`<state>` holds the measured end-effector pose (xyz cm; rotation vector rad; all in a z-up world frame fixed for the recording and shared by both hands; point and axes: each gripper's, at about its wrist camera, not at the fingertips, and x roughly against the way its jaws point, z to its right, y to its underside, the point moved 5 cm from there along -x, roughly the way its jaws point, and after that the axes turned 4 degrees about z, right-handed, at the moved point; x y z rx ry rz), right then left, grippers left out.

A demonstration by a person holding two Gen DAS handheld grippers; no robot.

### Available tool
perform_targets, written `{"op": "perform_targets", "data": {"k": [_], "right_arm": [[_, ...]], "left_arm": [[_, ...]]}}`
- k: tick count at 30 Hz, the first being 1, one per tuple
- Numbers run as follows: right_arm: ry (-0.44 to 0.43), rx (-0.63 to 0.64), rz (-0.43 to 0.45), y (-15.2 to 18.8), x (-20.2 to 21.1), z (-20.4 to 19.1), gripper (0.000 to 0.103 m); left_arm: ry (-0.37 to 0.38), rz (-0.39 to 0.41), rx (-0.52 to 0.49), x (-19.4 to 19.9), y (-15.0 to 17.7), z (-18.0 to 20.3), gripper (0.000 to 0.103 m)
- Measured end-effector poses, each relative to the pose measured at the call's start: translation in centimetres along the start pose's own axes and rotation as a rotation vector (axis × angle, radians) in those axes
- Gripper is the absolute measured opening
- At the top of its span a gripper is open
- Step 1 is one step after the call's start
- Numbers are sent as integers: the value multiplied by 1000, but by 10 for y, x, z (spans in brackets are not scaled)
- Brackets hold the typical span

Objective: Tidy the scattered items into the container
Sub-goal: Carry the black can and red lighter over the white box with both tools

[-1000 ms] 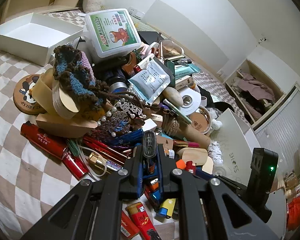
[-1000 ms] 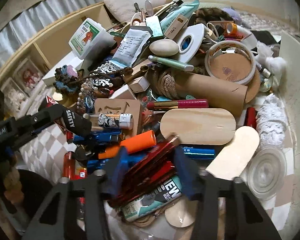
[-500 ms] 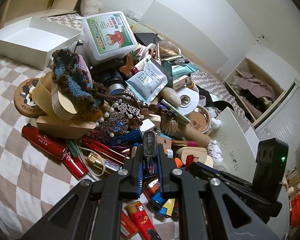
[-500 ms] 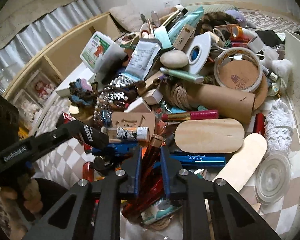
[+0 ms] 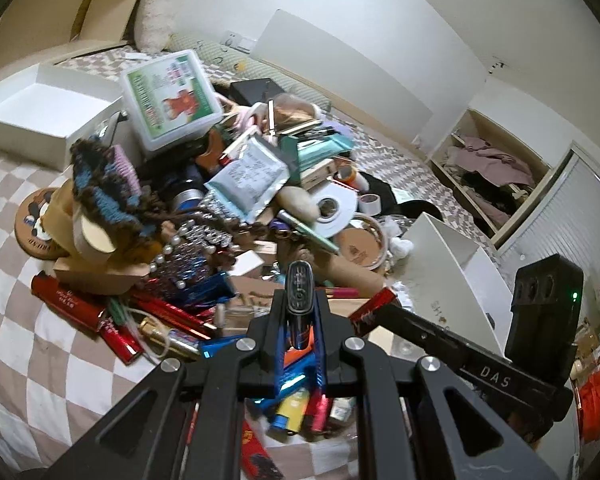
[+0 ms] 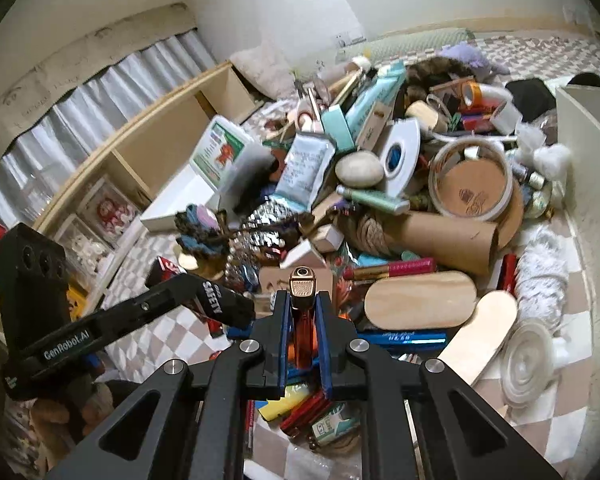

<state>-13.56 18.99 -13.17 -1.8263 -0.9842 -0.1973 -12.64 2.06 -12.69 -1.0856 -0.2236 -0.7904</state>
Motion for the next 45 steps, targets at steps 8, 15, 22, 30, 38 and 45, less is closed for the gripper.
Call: {"op": "perform_targets", "data": {"k": [8,15,22,30,38,45], "right_arm": [[6,-14,73,-18,28,6,14],[27,-16,123,-31,54,12,14],[65,-22,183,-50,89,26,14],[124,-39,255,-66,136,51,14],[175,-66,322,-73,181,83,14],[239,-105,369,-74,220,124,14]], "left_arm": [[29,20,-54,7,-15,35,12],[60,24,-107,7,-23,68,12],[110,23,-145,2,-28,104,12],[167,11,-200,-12,-31,152,12],[221,-16,-257,-34,-26,209,12],[276,-41,-287,-56,-21,259,12]]}}
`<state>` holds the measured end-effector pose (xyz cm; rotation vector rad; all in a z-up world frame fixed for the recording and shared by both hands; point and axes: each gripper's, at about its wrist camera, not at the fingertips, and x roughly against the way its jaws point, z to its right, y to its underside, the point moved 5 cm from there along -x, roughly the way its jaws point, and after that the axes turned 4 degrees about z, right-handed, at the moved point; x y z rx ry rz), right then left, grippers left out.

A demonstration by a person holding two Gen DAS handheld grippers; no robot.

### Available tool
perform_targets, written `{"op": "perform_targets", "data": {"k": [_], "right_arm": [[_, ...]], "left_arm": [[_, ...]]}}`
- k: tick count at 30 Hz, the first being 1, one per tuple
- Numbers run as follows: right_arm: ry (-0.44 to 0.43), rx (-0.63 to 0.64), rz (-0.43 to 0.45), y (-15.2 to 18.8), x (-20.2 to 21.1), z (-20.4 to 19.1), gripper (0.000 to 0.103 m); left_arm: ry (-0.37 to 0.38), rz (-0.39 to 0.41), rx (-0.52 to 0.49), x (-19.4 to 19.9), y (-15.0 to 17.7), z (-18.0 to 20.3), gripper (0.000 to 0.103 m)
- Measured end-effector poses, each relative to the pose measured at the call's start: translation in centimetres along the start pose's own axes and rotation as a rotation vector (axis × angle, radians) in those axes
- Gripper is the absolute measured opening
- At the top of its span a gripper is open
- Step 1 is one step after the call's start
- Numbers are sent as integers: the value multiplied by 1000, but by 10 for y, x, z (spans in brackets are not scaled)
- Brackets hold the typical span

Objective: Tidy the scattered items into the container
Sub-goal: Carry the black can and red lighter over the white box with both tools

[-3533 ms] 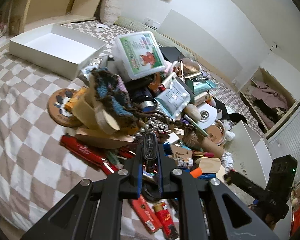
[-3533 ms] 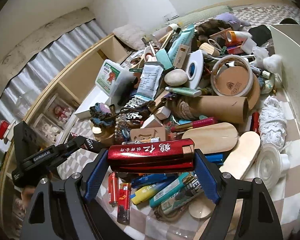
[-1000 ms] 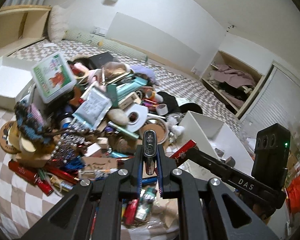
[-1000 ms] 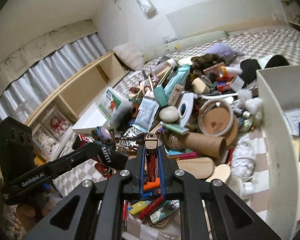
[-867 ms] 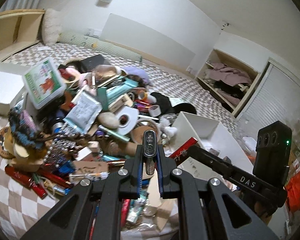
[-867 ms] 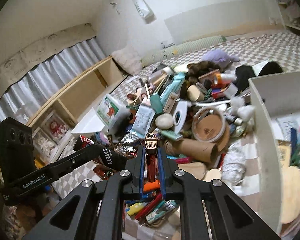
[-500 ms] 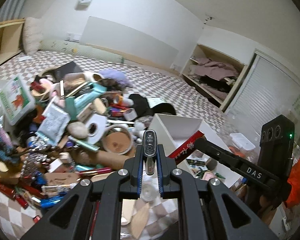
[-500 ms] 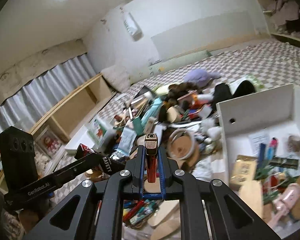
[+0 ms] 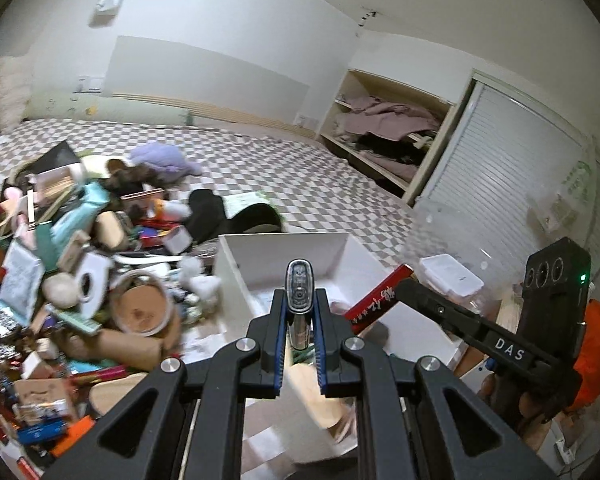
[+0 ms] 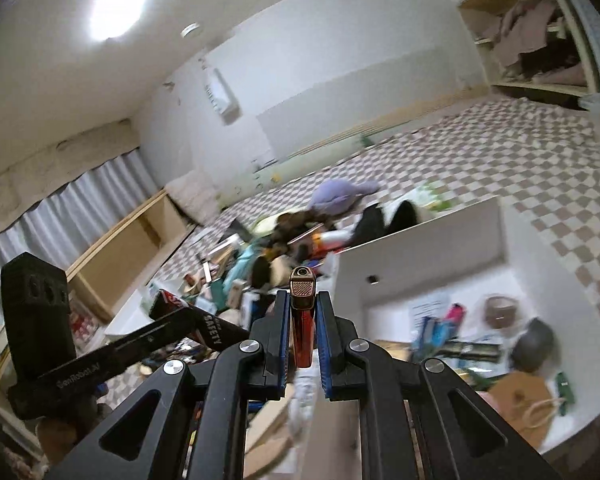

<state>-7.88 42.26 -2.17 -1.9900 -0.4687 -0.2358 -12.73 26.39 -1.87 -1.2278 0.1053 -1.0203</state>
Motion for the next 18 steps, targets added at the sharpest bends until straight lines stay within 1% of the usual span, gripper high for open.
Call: {"op": "perform_targets", "data": {"k": [4,7,9,13,18], "right_arm": [[46,-12,8,-8,9,28,14],[78,-20,-7,-10,11,46,14],[99,-29,-38,-8,8,58,14],[115,-53,-112,-1,-1,80,14],[110,-47,-192,13,-14,88,14]], "left_arm": [[19,-33,-19,-25,2,19,12],[26,-62,-35,-45,6,32,12],[26,-81,-44,-56,9,38,12],[19,-112,-51,-75,17,44,12],[4,-149,-46,-92,30,43,12]]}}
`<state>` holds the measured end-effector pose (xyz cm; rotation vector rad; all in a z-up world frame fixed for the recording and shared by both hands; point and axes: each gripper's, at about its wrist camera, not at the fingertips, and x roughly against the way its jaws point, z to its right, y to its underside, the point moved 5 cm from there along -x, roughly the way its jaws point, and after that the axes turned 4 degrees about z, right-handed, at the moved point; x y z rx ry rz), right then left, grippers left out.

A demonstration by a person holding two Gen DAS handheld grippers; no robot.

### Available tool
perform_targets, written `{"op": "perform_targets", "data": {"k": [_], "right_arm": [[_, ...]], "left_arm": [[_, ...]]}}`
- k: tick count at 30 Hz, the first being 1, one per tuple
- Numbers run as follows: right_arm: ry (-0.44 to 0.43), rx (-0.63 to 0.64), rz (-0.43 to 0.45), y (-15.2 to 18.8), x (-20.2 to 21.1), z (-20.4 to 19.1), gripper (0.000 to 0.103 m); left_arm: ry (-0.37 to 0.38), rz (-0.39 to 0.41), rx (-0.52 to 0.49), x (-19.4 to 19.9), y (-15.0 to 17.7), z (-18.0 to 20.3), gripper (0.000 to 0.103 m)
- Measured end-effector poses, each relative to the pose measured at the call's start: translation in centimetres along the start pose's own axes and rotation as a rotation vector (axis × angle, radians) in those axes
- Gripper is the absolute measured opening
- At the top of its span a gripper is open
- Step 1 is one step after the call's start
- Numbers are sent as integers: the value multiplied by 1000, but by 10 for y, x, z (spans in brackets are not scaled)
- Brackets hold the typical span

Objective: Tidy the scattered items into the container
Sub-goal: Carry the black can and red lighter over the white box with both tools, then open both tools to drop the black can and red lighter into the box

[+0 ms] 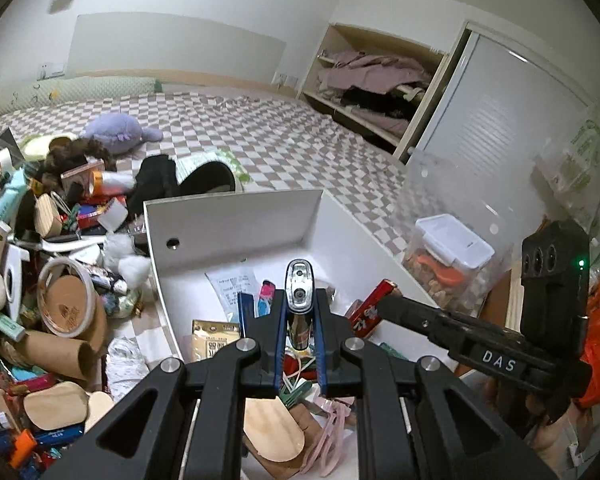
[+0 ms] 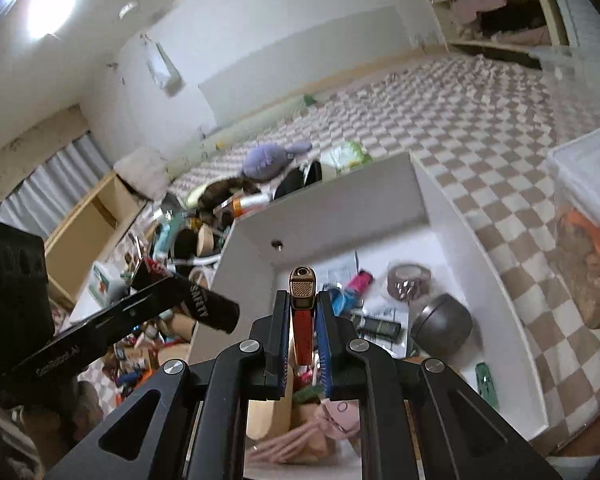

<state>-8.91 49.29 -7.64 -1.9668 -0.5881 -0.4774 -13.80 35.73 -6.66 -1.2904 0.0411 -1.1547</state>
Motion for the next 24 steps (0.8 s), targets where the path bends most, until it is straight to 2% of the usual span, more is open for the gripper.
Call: {"op": "perform_targets", "data": {"k": [5,8,16,24], "right_arm": [[-12,14,-77,13,-13,2,14],[-48,-21,-127,18,-19,5,14],[15,27,-213,28,-24,9,14],[116,35,-209,27,-21,22,14]], "left_arm": [[-9,-37,-4,-14,11,1,12],[-16,-52,-9,-20,16,2,12],[-16,-75,-14,-29,24,11,12],[-23,-91,-14,-36,28,12,12]]}}
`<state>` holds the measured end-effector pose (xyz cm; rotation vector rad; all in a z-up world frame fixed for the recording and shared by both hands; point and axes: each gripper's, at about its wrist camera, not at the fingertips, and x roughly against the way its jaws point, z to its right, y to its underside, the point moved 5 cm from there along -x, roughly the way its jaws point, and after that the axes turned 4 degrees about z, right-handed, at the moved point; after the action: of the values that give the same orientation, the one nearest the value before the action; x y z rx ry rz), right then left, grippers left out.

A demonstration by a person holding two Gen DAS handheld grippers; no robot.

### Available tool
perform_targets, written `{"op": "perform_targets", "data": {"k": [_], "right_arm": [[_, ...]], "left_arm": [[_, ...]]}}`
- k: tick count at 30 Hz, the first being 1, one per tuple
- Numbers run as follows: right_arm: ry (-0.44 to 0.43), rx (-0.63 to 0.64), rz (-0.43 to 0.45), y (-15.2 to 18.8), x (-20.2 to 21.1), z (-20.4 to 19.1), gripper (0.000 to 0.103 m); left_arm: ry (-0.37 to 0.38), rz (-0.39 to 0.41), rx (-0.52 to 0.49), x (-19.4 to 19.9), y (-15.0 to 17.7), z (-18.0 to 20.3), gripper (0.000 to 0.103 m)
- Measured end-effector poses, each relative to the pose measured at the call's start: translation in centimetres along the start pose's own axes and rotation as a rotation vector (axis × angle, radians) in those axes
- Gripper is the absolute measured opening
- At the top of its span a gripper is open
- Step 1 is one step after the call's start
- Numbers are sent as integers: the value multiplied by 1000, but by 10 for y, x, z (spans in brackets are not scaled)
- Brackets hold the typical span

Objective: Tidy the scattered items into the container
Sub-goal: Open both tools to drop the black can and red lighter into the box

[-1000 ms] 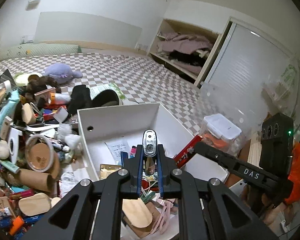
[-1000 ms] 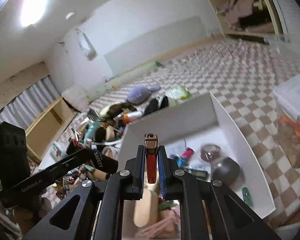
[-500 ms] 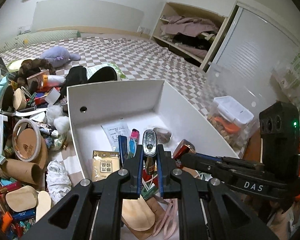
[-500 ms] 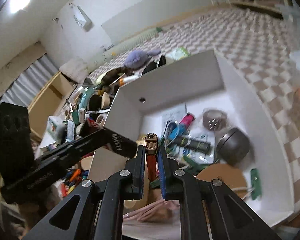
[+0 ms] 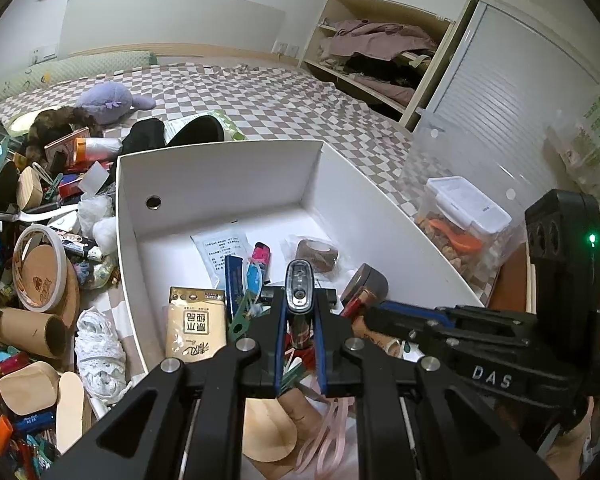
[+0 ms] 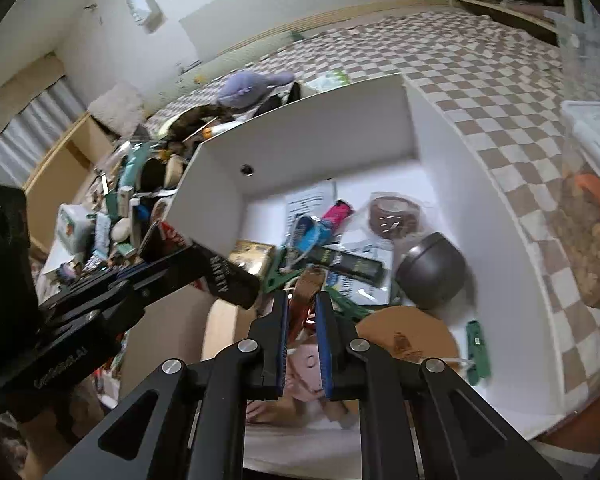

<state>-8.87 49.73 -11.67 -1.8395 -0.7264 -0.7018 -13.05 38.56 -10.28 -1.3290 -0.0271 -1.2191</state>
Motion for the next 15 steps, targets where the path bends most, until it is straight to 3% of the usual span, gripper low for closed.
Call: {"op": "perform_targets", "data": {"k": [4,12,15], "right_arm": [[44,-19,15,-1,2,10,14],[50,-21,8,3,4,14,14],[38,-22,-4,5,2,13,14]], "left_arm": [[-1,-6,6,-3,1,0,12],[-7,-14,25,-6,2,-3,13],[1,-15,42,-7,2,-5,20]]}}
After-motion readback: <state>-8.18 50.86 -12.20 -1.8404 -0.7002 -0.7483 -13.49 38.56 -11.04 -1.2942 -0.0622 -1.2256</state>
